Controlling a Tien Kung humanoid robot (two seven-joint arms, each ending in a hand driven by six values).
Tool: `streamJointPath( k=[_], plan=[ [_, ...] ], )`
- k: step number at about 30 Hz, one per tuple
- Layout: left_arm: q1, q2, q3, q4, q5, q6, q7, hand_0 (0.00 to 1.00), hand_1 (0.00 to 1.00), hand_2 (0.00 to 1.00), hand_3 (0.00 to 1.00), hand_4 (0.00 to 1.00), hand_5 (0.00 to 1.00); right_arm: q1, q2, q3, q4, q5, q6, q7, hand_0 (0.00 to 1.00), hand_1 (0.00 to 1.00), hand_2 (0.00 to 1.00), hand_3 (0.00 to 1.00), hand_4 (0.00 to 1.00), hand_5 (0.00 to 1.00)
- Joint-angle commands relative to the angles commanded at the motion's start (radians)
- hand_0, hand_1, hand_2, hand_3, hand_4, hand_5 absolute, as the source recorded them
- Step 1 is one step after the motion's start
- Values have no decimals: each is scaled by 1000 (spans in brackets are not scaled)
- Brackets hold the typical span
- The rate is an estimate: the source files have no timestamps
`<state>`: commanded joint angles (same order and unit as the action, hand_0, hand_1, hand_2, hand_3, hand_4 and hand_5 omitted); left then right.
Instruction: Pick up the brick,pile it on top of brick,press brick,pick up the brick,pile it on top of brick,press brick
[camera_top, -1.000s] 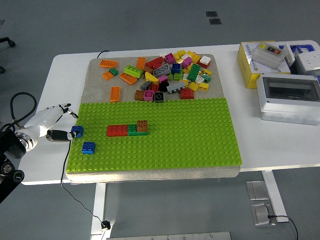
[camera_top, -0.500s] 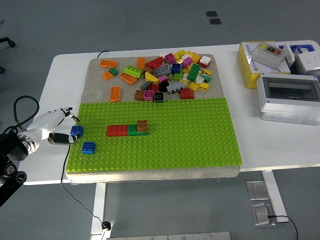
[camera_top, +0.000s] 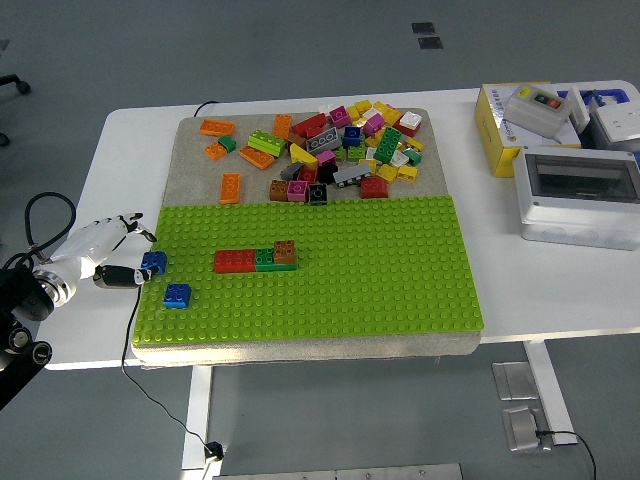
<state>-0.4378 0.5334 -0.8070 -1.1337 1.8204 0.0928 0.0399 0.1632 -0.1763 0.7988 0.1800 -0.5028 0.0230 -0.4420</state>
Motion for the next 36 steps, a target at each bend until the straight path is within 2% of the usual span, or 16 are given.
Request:
streamJointPath(
  k=[9, 10, 15, 16, 33, 34, 36],
  plan=[
    [-23, -22, 24, 49, 21, 8, -25, 998, 986, 961, 678, 746, 278, 2, 0, -5, 0, 0, -2, 7, 730, 666, 676, 894, 658, 998],
    [-24, -24, 25, 53, 21, 8, -26, 998, 981, 952, 648, 727, 250, 2, 0, -5, 0, 1, -2, 7, 730, 667, 674, 892, 662, 998],
    [-28, -28, 27, 67, 17, 8, -31, 998, 981, 952, 648, 727, 250, 2, 0, -9, 0, 5, -3, 12, 730, 667, 674, 892, 662, 998],
    [-29, -29, 27, 70, 17, 8, -32, 998, 974, 938, 602, 626, 152, 2, 0, -10, 0, 6, -3, 13, 729, 667, 674, 886, 666, 998],
    [-34, -31, 28, 93, -3, -19, -41, 998, 970, 937, 587, 591, 138, 4, 0, -26, 0, 10, -10, 30, 729, 666, 672, 882, 665, 998],
    [-33, -31, 28, 95, -6, -20, -41, 998, 965, 931, 551, 498, 98, 4, 0, -27, 0, 10, -10, 31, 728, 666, 671, 877, 664, 998],
    [-33, -31, 28, 98, -9, -20, -43, 998, 965, 931, 551, 498, 98, 4, 0, -30, 0, 11, -11, 33, 728, 666, 671, 877, 664, 998]
  ],
)
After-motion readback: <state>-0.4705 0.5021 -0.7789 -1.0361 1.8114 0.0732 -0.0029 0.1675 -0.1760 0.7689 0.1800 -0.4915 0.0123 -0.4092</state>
